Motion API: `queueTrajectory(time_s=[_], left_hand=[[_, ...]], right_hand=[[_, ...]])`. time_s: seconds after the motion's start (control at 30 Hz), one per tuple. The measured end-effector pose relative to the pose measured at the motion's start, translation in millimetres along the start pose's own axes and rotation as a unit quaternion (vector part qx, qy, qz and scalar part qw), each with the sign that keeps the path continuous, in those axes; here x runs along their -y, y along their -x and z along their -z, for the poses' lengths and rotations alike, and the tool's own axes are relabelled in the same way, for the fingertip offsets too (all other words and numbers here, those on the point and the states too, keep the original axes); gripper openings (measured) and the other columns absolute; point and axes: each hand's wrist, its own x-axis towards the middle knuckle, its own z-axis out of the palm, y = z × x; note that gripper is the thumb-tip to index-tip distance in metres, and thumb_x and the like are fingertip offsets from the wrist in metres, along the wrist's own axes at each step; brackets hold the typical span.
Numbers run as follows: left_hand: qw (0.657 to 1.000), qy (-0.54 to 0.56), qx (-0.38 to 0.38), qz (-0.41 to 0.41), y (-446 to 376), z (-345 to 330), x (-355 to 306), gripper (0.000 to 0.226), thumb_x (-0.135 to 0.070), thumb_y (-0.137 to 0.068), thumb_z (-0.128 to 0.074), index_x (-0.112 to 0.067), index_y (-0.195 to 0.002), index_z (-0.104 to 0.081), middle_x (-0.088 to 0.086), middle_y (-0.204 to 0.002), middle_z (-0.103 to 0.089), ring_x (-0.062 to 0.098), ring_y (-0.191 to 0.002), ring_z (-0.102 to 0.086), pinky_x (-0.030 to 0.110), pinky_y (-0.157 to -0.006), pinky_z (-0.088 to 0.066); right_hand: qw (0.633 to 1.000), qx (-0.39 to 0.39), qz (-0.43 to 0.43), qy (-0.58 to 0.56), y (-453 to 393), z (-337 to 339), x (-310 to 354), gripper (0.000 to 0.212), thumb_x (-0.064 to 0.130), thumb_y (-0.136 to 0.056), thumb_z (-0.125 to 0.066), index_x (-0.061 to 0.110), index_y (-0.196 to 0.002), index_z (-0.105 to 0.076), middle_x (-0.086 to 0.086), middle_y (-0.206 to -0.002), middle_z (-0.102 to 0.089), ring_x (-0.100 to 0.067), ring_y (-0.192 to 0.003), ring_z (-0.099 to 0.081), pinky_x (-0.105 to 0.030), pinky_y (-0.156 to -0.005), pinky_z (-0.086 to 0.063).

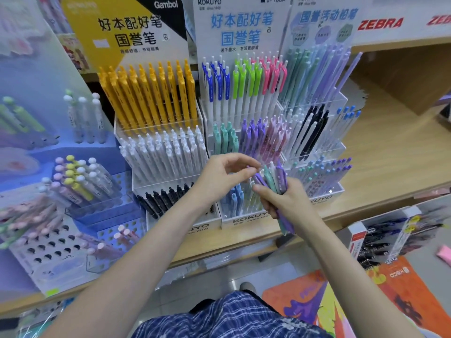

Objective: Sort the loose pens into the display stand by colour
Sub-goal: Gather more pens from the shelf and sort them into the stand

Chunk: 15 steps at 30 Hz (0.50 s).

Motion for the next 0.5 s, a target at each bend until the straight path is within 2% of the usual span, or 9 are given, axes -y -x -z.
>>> queueTrajectory(time_s=[0.07, 0.13, 0.2, 0.23, 0.3, 0.37, 0.4, 0.47, 0.5], left_hand=[[0.999, 0.031, -0.023, 0.009, -0.2, 5.2, -0.5, 0.014, -0.003, -0.082, -0.065, -0.017, -0.086, -0.068, -0.008, -0.082, -0.07, 0.001, -0.078, -0.065, 0.012, -0.072, -0.049], [0.996, 0.066, -0.05, 0.024, 0.3, 12.3, 1.3, 0.014, -0.003, -0.08, -0.066, -0.015, -0.086, -0.068, -0.005, -0.084, -0.07, 0.005, -0.08, -0.066, 0.016, -0.075, -0.051], [0.994, 0.078, -0.071, 0.035, 0.7, 18.1, 2.3, 0.014, -0.002, -0.08, -0.067, -0.014, -0.085, -0.068, -0.002, -0.085, -0.07, 0.007, -0.081, -0.066, 0.016, -0.076, -0.052], [0.993, 0.073, -0.08, 0.036, 0.6, 20.1, 3.3, 0.014, -0.002, -0.079, -0.067, -0.015, -0.085, -0.068, -0.002, -0.085, -0.07, 0.006, -0.08, -0.065, 0.015, -0.074, -0.052], [0.993, 0.052, -0.099, 0.036, -2.0, 20.5, 3.5, 0.014, -0.002, -0.079, -0.068, -0.016, -0.082, -0.067, -0.002, -0.084, -0.07, 0.005, -0.078, -0.065, 0.014, -0.072, -0.051], [0.992, 0.038, -0.115, 0.034, -6.1, 16.2, 1.2, 0.013, -0.003, -0.079, -0.069, -0.016, -0.081, -0.067, -0.002, -0.082, -0.07, 0.005, -0.077, -0.065, 0.015, -0.073, -0.052], [0.991, 0.039, -0.121, 0.03, -8.1, 12.5, -0.1, 0.013, -0.003, -0.079, -0.069, -0.016, -0.08, -0.068, -0.001, -0.081, -0.07, 0.005, -0.076, -0.065, 0.015, -0.073, -0.052], [0.99, 0.051, -0.131, 0.023, -10.5, 5.8, -1.4, 0.012, -0.004, -0.079, -0.069, -0.016, -0.08, -0.068, 0.0, -0.08, -0.07, 0.006, -0.075, -0.066, 0.018, -0.074, -0.054], [0.989, 0.058, -0.135, 0.019, -11.0, 3.7, -1.8, 0.012, -0.004, -0.079, -0.069, -0.015, -0.081, -0.068, 0.001, -0.081, -0.07, 0.007, -0.075, -0.066, 0.019, -0.075, -0.054]], right_hand=[[0.999, -0.022, 0.016, -0.027, -1.1, -1.8, 2.8, 0.018, 0.01, -0.088, -0.059, 0.007, -0.07, -0.058, 0.0, -0.05, -0.056, -0.012, -0.037, -0.047, -0.022, -0.038, -0.039], [0.994, -0.095, 0.03, -0.05, -4.8, -0.9, 2.3, 0.018, 0.014, -0.089, -0.057, 0.007, -0.073, -0.06, 0.0, -0.056, -0.059, -0.009, -0.042, -0.053, -0.02, -0.042, -0.044], [0.979, -0.188, 0.074, -0.002, -10.4, 5.8, 1.9, 0.024, 0.018, -0.09, -0.058, 0.009, -0.068, -0.057, -0.002, -0.055, -0.055, -0.009, -0.041, -0.049, -0.023, -0.042, -0.04], [0.973, -0.203, 0.1, 0.048, -13.6, 11.5, 2.0, 0.027, 0.023, -0.089, -0.059, 0.011, -0.065, -0.056, -0.005, -0.053, -0.05, -0.012, -0.042, -0.044, -0.025, -0.043, -0.036], [0.977, -0.137, 0.112, 0.121, -17.4, 17.4, 7.9, 0.023, 0.034, -0.079, -0.064, 0.017, -0.064, -0.058, -0.007, -0.053, -0.046, -0.015, -0.046, -0.038, -0.027, -0.047, -0.032], [0.972, -0.036, 0.101, 0.211, -18.2, 13.6, 12.8, 0.025, 0.037, -0.069, -0.071, 0.013, -0.076, -0.068, -0.008, -0.061, -0.058, -0.015, -0.049, -0.048, -0.029, -0.052, -0.041], [0.956, -0.015, 0.117, 0.269, -19.6, 10.1, 12.3, 0.027, 0.031, -0.07, -0.076, 0.007, -0.079, -0.069, -0.01, -0.067, -0.063, -0.02, -0.055, -0.054, -0.033, -0.057, -0.045], [0.93, -0.034, 0.157, 0.33, -25.2, 5.8, 13.4, 0.019, 0.019, -0.076, -0.076, 0.004, -0.073, -0.065, -0.008, -0.065, -0.06, -0.024, -0.058, -0.053, -0.036, -0.058, -0.042], [0.925, -0.044, 0.172, 0.336, -28.1, 5.7, 14.0, 0.019, 0.015, -0.078, -0.074, 0.009, -0.065, -0.06, -0.004, -0.06, -0.055, -0.02, -0.054, -0.047, -0.034, -0.055, -0.038]])
